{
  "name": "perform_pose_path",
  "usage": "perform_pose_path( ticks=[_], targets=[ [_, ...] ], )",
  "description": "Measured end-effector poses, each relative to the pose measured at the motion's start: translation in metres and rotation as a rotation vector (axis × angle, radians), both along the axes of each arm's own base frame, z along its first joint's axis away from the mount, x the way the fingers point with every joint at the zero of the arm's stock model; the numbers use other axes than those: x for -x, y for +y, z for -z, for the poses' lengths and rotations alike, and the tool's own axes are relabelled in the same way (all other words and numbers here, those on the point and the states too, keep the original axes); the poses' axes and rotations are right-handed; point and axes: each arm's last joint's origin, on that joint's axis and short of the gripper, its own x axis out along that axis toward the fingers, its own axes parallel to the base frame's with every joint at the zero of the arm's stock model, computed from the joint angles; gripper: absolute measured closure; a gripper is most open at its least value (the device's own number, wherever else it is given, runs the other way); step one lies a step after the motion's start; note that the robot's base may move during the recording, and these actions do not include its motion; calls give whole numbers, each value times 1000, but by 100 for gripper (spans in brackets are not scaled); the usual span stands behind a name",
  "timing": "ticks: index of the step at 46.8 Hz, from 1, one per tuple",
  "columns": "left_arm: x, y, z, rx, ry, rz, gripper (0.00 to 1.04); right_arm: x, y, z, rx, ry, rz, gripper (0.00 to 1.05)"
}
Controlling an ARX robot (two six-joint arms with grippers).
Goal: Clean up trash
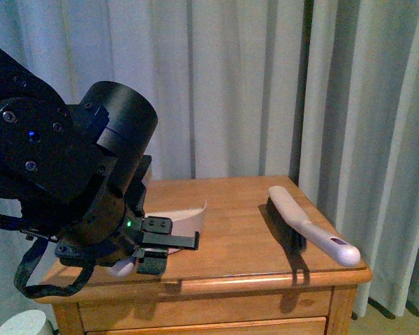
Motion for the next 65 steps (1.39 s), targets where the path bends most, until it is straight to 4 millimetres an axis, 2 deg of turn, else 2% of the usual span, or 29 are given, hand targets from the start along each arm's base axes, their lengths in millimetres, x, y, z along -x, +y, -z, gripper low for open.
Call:
perform_pose_path(
  ticks=[2, 5, 23, 29, 36, 39, 42, 49, 54, 57, 65],
  targets=[
    [0, 0, 0, -3, -2, -6, 70, 0, 0, 0, 0, 0, 0, 7],
    [0, 0, 0, -4, -2, 2, 77, 0, 0, 0, 0, 0, 0, 7],
    [4, 3, -1, -20, -51, 3, 77, 0, 0, 0, 0, 0, 0, 7],
    [7, 5, -14, -8, -150, 4, 77, 0, 0, 0, 0, 0, 0, 7],
    [23, 11, -45, 20, -373, 12, 77, 0, 0, 0, 0, 0, 0, 7],
    [34, 15, -58, 46, -469, 15, 77, 0, 0, 0, 0, 0, 0, 7],
    [54, 23, -70, 47, -589, 22, 77, 0, 0, 0, 0, 0, 0, 7],
    [112, 42, -79, 59, -775, 56, 77, 0, 0, 0, 0, 0, 0, 7],
    [154, 60, -77, 56, -877, 63, 77, 0, 0, 0, 0, 0, 0, 7],
    [178, 74, -69, 31, -909, 55, 77, 0, 0, 0, 0, 0, 0, 7],
    [212, 96, -52, -21, -931, 57, 77, 0, 0, 0, 0, 0, 0, 7]
  ],
)
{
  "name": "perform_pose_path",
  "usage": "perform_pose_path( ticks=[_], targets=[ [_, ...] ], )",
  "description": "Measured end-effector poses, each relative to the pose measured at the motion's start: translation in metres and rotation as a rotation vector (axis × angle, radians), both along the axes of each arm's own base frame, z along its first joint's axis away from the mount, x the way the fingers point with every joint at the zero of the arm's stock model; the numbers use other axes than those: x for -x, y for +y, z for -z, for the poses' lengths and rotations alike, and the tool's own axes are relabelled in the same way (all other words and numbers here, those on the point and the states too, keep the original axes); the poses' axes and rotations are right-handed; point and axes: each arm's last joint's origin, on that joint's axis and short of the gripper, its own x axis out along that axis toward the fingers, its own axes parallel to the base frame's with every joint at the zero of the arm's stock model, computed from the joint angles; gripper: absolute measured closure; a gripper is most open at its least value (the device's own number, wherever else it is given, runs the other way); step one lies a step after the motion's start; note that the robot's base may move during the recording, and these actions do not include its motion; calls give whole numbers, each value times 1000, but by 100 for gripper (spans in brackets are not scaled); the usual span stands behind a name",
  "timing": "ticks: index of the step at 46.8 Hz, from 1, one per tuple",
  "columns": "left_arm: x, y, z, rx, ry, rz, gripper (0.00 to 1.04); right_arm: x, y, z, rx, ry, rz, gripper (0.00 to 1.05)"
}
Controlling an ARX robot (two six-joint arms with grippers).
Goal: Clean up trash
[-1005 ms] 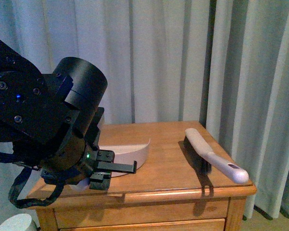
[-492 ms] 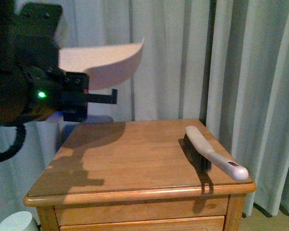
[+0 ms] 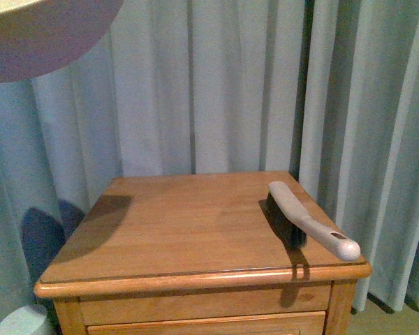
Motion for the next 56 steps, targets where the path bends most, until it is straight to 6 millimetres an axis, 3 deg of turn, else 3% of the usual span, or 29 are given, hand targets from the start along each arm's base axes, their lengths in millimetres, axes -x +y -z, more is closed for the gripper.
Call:
perform_pose_path(
  ticks=[14, 21, 27, 32, 44, 51, 56],
  targets=[
    [46, 30, 20, -28, -23, -57, 77, 0, 0, 0, 0, 0, 0, 7],
    [54, 33, 26, -6, -8, -61, 77, 0, 0, 0, 0, 0, 0, 7],
    [55, 34, 28, 15, -4, -73, 77, -5, 2, -3, 53, -1, 262, 7],
    [56, 34, 28, 21, -6, -71, 77, -14, 3, -7, 46, 69, 301, 7],
    [56, 34, 28, 25, -6, -71, 77, -85, 26, -53, -104, 315, 103, 7],
    [56, 34, 28, 25, -6, -72, 77, -139, 59, -77, -218, 495, -9, 7],
    [56, 34, 28, 25, -5, -70, 77, -163, 80, -89, -273, 553, -63, 7]
  ],
)
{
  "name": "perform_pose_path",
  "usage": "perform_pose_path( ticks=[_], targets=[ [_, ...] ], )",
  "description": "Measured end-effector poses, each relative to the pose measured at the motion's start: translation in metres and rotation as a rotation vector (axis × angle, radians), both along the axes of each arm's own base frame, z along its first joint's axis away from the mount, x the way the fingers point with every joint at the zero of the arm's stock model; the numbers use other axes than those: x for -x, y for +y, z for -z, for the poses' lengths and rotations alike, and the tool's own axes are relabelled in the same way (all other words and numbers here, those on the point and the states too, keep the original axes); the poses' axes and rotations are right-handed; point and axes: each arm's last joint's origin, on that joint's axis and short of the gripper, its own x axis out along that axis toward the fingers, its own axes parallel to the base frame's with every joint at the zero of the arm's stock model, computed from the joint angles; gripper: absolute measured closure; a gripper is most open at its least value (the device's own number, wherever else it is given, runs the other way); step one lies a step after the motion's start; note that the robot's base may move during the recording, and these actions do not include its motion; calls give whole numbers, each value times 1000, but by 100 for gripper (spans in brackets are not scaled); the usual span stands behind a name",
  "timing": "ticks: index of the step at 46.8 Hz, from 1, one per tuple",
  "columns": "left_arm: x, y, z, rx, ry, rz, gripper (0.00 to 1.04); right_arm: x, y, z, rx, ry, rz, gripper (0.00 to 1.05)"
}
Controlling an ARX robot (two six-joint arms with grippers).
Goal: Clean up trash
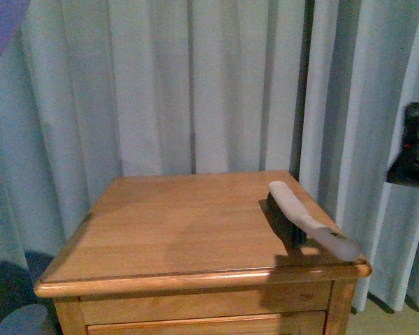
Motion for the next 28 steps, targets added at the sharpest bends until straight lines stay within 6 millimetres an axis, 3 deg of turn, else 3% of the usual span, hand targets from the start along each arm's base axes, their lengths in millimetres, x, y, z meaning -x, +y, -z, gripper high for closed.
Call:
perform_pose_path(
  ticks=[7, 13, 19, 28],
  targets=[
    [0, 0, 0, 0, 0, 0, 77, -27, 25, -5, -45, 67, -26, 7],
    [0, 0, 0, 0, 0, -1, 77, -52, 44, 12, -66, 212, -28, 7],
    [0, 0, 0, 1, 0, -1, 77, -65, 49, 31, -49, 299, -11, 7],
    [0, 0, 0, 1, -1, -1, 77, -83, 56, 38, -76, 313, -16, 7]
  ],
)
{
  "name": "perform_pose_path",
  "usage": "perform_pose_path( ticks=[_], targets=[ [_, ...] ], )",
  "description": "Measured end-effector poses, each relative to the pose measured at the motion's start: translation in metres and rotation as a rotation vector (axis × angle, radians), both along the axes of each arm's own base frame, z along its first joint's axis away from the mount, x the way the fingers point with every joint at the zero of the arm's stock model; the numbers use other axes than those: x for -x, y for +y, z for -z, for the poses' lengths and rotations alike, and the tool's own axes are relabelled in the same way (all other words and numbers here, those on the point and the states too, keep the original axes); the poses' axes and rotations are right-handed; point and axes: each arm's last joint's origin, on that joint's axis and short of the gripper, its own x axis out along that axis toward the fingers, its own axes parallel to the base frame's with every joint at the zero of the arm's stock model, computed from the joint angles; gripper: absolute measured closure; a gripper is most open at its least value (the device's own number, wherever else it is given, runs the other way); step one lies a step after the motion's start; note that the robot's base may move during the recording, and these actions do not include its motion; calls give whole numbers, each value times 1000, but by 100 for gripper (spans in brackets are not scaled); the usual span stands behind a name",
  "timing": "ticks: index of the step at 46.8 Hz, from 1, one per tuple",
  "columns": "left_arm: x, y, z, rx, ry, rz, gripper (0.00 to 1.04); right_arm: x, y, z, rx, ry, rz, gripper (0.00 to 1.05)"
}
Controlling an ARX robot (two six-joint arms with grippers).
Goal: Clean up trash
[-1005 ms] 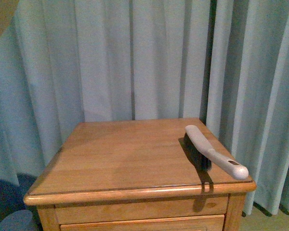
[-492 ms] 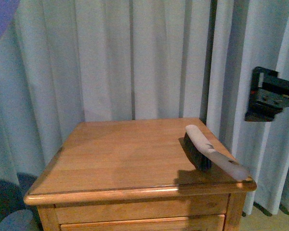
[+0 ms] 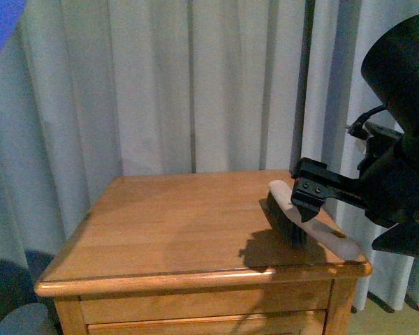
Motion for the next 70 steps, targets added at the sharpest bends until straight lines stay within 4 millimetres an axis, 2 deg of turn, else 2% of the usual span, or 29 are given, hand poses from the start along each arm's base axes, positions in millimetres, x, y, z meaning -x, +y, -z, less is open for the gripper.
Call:
perform_pose_path(
  ticks=[11, 24, 30, 40, 46, 53, 58, 62, 66, 70],
  targets=[
    [0, 0, 0, 0, 0, 0, 77, -17, 7, 13, -4, 41, -14, 7],
    [0, 0, 0, 0, 0, 0, 77, -26, 18, 14, 0, 44, -31, 8],
    [0, 0, 0, 0, 0, 0, 77, -28, 20, 18, 9, 56, -31, 29],
    [0, 0, 0, 0, 0, 0, 77, -28, 20, 21, 16, 63, -31, 55],
    [0, 0, 0, 0, 0, 0, 77, -28, 20, 21, 25, 59, -44, 80],
    [0, 0, 0, 0, 0, 0, 77, -28, 16, 18, 37, 41, -43, 83],
    [0, 0, 0, 0, 0, 0, 77, -19, 9, 7, 87, -86, -42, 83],
    [0, 0, 0, 0, 0, 0, 77, -3, 1, -11, 135, -254, -43, 83],
    [0, 0, 0, 0, 0, 0, 77, 28, -7, -33, 188, -467, -54, 83],
    [0, 0, 0, 0, 0, 0, 77, 60, -15, -44, 233, -614, -65, 83]
  ],
)
